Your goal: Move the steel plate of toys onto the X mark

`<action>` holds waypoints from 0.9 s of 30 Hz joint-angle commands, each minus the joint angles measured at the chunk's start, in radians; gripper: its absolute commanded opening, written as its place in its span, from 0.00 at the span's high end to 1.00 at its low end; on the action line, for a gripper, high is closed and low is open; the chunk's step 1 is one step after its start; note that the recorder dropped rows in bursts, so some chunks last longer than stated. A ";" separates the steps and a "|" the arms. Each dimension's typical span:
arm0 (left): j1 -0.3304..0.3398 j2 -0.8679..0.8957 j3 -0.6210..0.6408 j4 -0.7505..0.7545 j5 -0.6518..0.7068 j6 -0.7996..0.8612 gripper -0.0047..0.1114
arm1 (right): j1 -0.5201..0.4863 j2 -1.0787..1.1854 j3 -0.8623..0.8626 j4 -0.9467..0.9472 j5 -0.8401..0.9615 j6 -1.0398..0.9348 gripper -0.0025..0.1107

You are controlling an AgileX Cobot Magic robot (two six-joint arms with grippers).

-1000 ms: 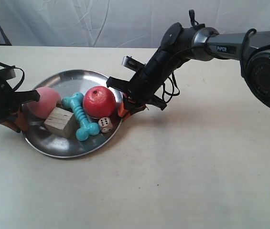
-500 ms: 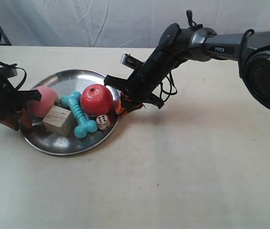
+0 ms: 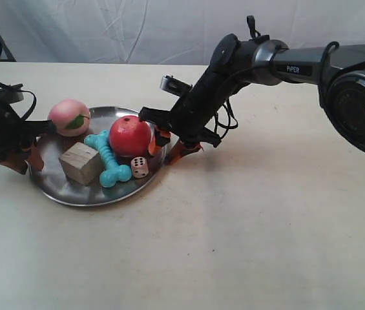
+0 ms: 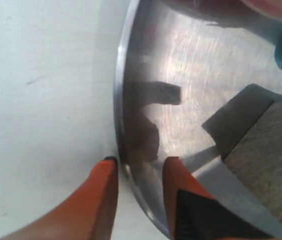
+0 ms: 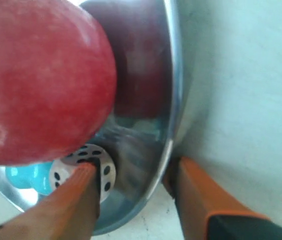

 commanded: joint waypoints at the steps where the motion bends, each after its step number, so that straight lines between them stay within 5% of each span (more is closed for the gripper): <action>1: -0.009 -0.009 0.000 0.003 0.034 -0.010 0.69 | -0.025 -0.030 -0.004 -0.013 0.019 -0.002 0.57; 11: -0.009 -0.065 0.000 -0.009 0.038 -0.021 0.73 | -0.078 -0.132 -0.004 -0.080 0.080 0.002 0.57; 13: -0.009 -0.097 0.000 -0.032 0.036 -0.017 0.81 | -0.080 -0.157 -0.004 -0.117 0.101 0.002 0.63; 17: -0.009 -0.184 0.000 -0.102 0.036 0.051 0.96 | -0.080 -0.218 -0.004 -0.248 0.138 0.002 0.97; 23: -0.010 -0.383 0.000 -0.116 0.003 0.065 0.96 | -0.080 -0.377 0.044 -0.430 0.155 0.021 0.98; 27: -0.010 -0.547 0.031 -0.113 -0.071 0.071 0.96 | -0.080 -0.566 0.224 -0.489 -0.007 0.044 0.98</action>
